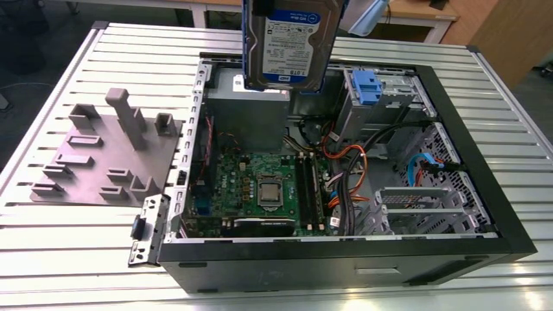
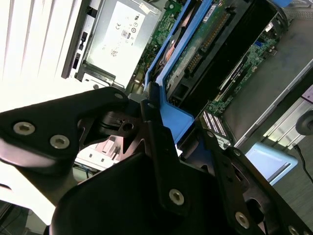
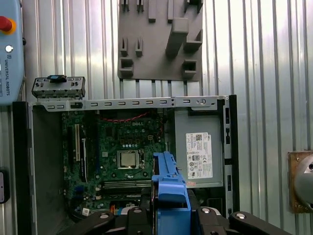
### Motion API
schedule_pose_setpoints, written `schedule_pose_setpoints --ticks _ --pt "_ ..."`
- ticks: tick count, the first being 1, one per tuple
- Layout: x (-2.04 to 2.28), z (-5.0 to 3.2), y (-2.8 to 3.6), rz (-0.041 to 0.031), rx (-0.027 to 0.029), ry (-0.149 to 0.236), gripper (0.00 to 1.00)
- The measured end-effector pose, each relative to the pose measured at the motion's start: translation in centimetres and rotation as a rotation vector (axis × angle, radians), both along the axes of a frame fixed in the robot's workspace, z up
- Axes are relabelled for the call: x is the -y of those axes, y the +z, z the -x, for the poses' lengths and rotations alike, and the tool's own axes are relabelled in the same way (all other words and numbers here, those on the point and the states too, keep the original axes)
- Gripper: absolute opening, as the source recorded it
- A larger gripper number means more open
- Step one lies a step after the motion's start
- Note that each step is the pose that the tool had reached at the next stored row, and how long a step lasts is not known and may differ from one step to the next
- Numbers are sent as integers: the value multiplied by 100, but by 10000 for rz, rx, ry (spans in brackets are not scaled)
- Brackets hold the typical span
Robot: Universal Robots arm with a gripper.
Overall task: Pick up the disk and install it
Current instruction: 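Insert the disk into the insertion slot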
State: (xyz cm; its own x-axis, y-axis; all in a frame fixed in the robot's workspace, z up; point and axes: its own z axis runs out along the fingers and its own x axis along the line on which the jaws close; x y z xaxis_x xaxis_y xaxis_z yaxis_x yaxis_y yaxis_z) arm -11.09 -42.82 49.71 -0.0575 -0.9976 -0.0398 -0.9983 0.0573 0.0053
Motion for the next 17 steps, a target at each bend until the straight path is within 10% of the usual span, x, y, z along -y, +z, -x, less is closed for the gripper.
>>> schedule_pose_setpoints --ticks 9,17 --pt "20 0 0 0 0 1 36" --pt "198 0 -4 0 0 0 36"
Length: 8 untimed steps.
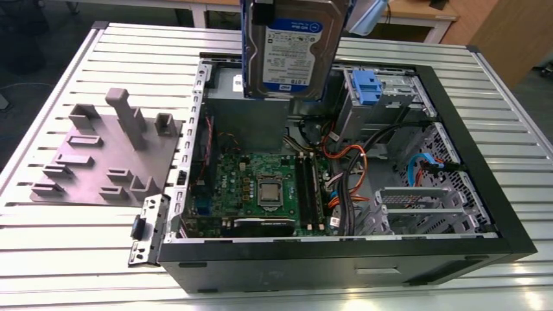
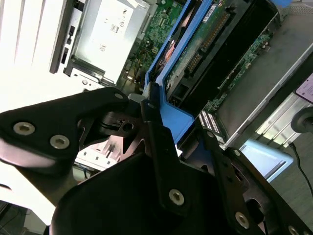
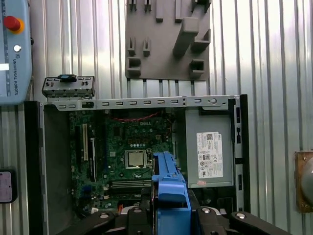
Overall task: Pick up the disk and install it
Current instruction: 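Insert the disk into the insertion slot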
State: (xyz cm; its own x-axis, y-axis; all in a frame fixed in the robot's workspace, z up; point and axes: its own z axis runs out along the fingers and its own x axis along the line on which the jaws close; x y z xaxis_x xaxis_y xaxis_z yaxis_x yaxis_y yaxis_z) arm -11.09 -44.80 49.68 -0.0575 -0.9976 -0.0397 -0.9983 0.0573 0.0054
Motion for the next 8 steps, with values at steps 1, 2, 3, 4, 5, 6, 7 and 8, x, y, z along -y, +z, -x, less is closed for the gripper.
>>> schedule_pose_setpoints --ticks 1,2,3,4,5,6,7,8 --pt "34 0 -1 0 0 0 36" --pt "66 1 -2 -1 0 0 36" --pt "97 0 -3 -1 1 0 36" --pt "122 0 -3 1 -1 0 36" --pt "147 0 -5 0 0 0 36" --pt "169 0 -6 -1 0 0 36" --pt "189 0 -7 -1 1 0 36" --pt "197 1 -8 -2 1 0 36"
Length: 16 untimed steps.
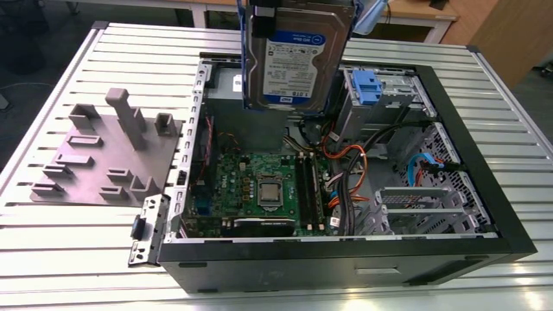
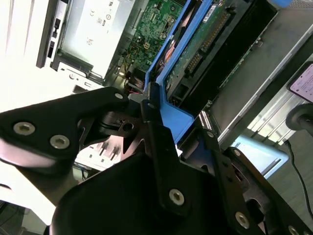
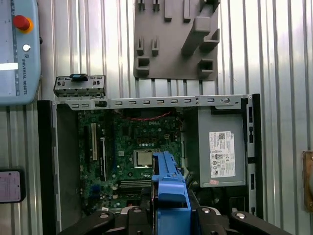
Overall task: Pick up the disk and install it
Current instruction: 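Insert the disk into the insertion slot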
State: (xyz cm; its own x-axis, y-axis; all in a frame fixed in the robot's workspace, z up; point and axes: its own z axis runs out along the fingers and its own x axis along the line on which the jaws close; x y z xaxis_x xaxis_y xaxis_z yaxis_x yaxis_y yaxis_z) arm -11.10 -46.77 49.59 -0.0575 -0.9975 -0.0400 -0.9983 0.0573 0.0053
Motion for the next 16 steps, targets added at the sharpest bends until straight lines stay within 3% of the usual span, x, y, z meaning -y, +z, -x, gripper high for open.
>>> schedule_pose_setpoints --ticks 2,4,13,16 --pt "0 0 0 1 0 -1 36" --pt "29 0 1 2 -1 0 36" --pt "32 0 0 2 -1 -1 36" --pt "63 -1 1 3 -1 0 36"
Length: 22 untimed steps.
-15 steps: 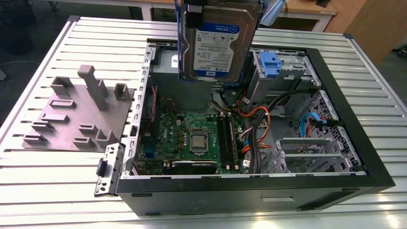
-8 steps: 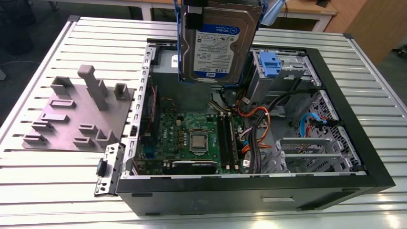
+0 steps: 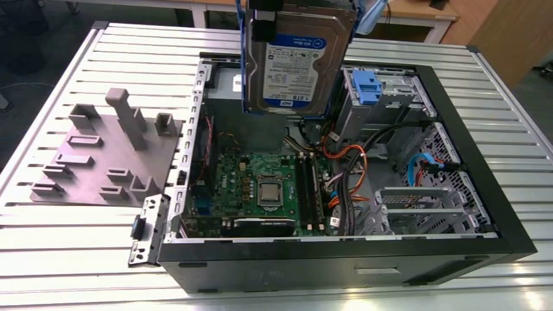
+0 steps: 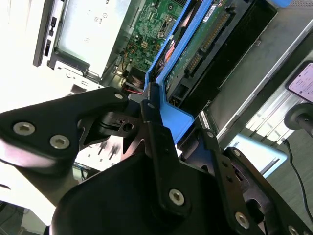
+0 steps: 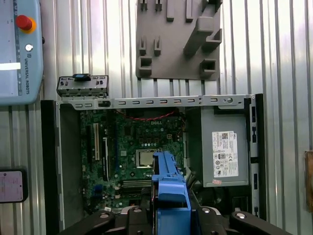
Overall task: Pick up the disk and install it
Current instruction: 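Insert the disk into the insertion slot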
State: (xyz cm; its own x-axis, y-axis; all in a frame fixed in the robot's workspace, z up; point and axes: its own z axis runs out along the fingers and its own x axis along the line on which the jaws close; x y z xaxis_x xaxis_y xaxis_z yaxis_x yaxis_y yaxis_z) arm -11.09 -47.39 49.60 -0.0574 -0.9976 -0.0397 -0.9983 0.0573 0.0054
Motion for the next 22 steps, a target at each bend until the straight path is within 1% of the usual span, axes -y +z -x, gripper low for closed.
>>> schedule_pose_setpoints --ticks 6,8,10,12,14,20,22 --pt "186 -2 -9 13 1 -1 36" --pt "239 -16 -14 18 0 -1 36" --pt "274 -41 -20 18 0 -1 36" --pt "295 -99 -24 17 1 -1 36" --pt "306 -187 -27 18 0 0 36" --pt "317 -457 -38 19 0 0 36" --pt "321 -514 -42 17 0 0 36"
